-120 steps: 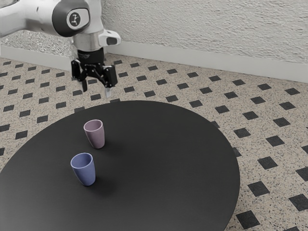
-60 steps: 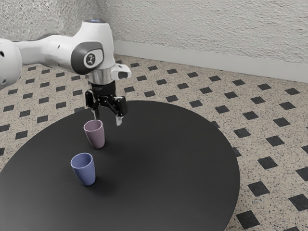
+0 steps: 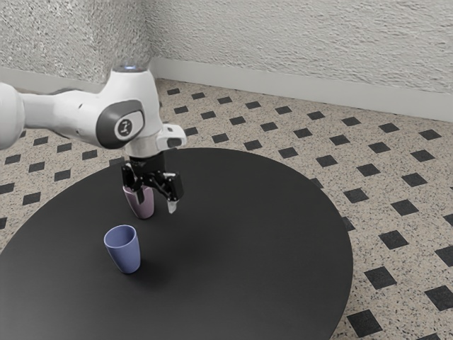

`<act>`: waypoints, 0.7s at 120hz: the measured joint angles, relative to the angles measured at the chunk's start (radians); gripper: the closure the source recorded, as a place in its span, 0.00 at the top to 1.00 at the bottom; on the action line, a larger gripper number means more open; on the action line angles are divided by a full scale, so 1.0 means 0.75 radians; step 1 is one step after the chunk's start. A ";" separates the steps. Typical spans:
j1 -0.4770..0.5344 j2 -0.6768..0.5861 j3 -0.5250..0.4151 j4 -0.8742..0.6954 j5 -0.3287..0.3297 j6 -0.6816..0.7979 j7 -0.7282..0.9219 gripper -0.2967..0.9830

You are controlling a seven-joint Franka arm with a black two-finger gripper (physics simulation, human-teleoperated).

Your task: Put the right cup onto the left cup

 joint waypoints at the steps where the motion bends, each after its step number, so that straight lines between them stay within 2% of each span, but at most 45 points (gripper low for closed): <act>1: 0.000 0.000 0.000 -0.006 0.000 0.005 0.000 0.77; 45: 0.014 0.018 0.002 -0.105 -0.011 0.131 -0.001 0.77; 84: 0.058 -0.040 0.002 -0.239 -0.012 0.202 -0.003 0.77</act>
